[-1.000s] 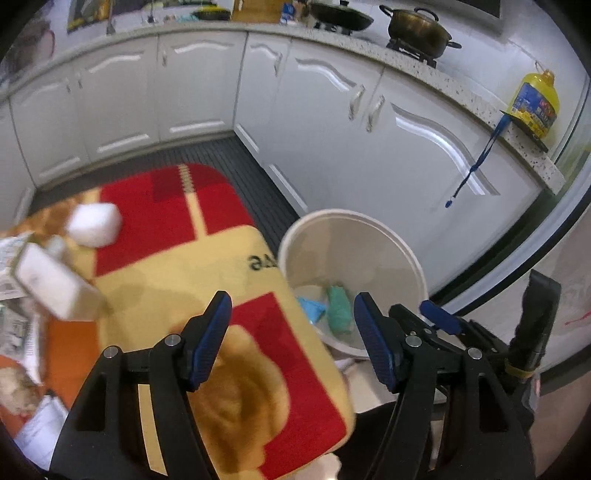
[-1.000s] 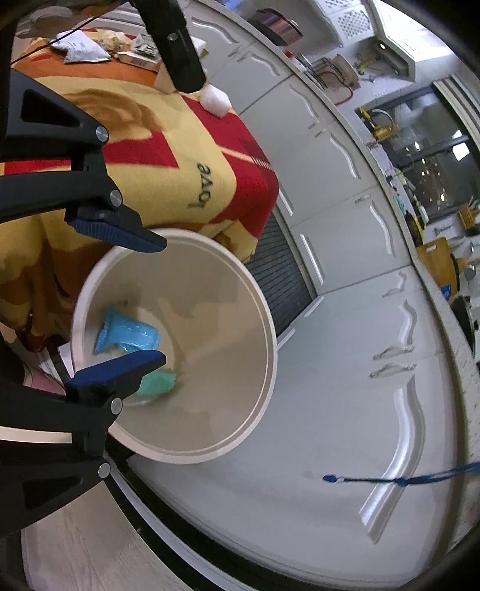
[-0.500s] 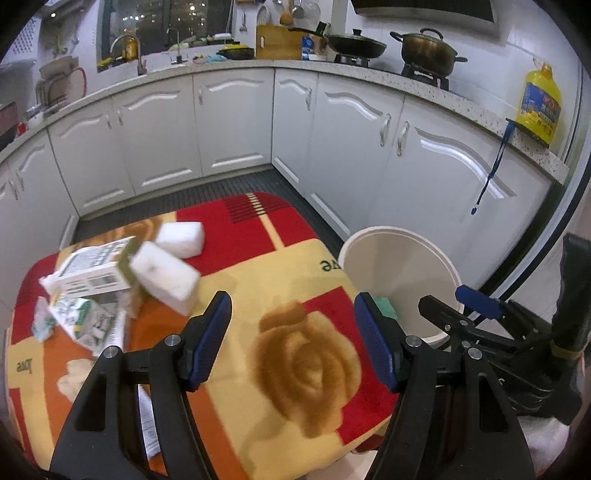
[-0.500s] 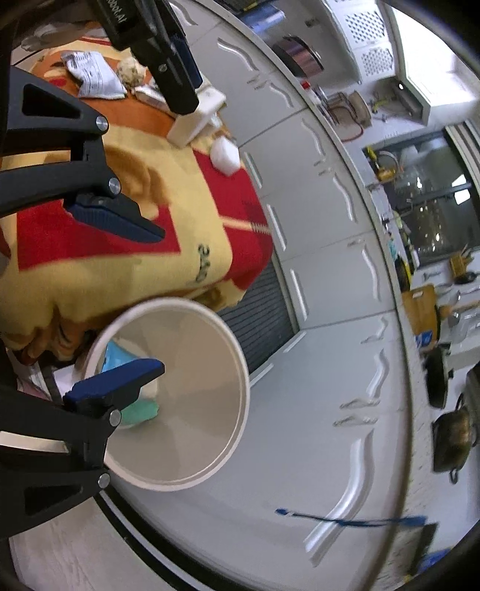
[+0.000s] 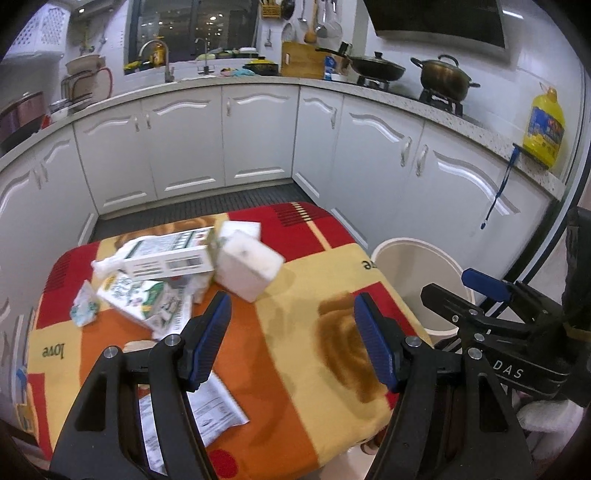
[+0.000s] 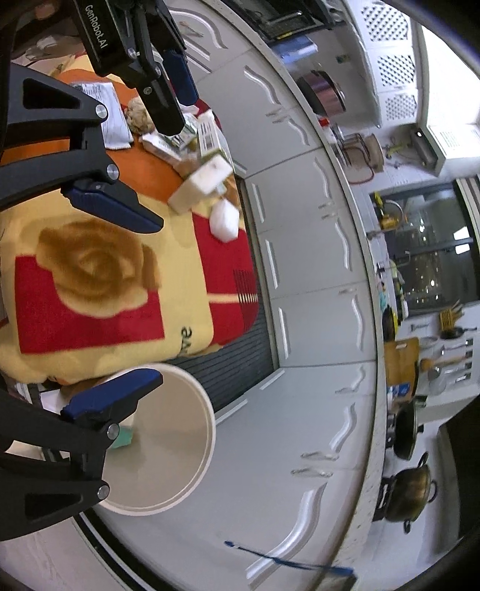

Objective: Collect trash
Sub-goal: 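Move both tools back over the table, then grasp the white printed packet with left tool while right tool grasps white sponge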

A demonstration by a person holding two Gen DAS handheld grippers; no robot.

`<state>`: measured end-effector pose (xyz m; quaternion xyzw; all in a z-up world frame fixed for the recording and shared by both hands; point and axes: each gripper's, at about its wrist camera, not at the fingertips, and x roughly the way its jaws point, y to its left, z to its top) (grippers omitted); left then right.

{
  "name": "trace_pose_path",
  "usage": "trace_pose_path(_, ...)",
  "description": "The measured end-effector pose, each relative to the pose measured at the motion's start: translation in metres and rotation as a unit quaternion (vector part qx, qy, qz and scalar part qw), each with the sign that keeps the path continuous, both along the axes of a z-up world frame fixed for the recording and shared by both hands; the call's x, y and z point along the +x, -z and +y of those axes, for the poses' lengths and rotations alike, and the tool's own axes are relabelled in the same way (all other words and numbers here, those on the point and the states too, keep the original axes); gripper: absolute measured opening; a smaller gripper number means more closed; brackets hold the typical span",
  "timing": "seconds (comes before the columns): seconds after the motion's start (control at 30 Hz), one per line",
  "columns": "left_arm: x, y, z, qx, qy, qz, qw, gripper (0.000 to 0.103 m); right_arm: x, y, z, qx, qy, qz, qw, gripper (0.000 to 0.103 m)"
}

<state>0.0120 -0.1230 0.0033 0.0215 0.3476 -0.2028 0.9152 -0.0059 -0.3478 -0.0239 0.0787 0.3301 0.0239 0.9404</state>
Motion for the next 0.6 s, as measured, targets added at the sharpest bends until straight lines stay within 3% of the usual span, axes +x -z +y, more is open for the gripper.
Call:
trace_pose_path(0.3, -0.009, 0.0, 0.047, -0.009, -0.001, 0.002, 1.0, 0.068, 0.001, -0.008, 0.035, -0.022, -0.031, -0.002, 0.999, 0.083)
trace_pose_path(0.4, -0.01, 0.004, 0.066, -0.014, 0.003, 0.013, 0.9998, 0.068, -0.001, -0.009, 0.044, -0.026, -0.04, -0.002, 0.999, 0.09)
trace_pose_path(0.6, -0.009, 0.025, 0.099, -0.016, 0.026, 0.057, 0.9979, 0.068, 0.001, -0.006, 0.057, -0.025, -0.055, 0.004, 0.998, 0.091)
